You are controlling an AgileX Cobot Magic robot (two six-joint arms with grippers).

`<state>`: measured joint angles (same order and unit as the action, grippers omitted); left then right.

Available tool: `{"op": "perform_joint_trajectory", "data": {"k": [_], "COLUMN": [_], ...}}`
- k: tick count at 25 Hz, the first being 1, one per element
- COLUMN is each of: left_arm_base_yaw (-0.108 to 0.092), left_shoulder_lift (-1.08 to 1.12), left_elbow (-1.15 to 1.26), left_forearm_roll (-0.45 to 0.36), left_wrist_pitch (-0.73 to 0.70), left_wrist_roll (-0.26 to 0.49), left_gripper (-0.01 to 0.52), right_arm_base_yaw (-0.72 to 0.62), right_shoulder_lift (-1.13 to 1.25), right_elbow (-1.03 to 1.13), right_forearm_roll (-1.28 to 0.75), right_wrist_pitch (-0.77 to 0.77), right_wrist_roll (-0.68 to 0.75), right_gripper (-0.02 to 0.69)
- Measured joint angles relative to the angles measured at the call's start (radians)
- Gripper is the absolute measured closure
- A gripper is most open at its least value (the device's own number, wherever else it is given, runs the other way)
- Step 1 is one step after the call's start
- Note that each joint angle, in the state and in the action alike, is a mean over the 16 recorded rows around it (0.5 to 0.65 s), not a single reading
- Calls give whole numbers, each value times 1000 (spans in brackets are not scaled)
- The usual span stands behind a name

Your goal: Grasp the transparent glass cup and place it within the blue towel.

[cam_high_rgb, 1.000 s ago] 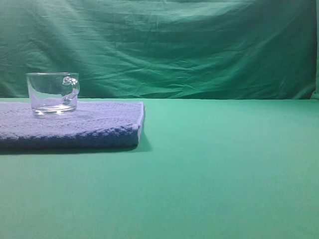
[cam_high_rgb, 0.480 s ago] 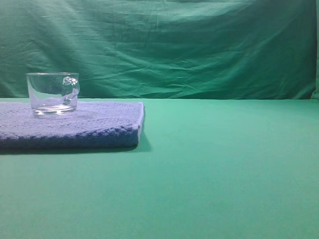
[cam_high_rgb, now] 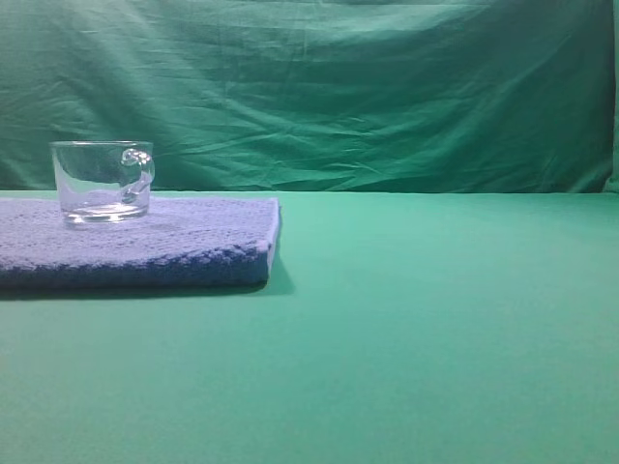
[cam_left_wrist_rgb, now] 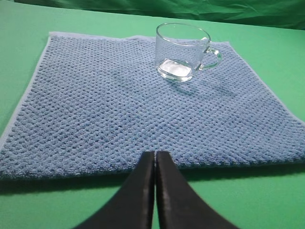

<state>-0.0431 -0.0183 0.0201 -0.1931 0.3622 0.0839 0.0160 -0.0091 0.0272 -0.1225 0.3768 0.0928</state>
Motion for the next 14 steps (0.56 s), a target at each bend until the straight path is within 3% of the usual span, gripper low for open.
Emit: {"op": "perform_joint_trajectory", "data": {"k": [14], "left_arm_base_yaw": [0], "left_shoulder_lift": [0], "left_elbow": [0], "left_forearm_roll": [0], "left_wrist_pitch": [0], "left_wrist_roll": [0], "left_gripper": [514], "right_arm_base_yaw": [0], "right_shoulder_lift": [0], "right_elbow": [0], "right_forearm_roll": [0], "right_wrist_pitch": [2], "right_wrist_roll": [-2], "right_gripper": [665]}}
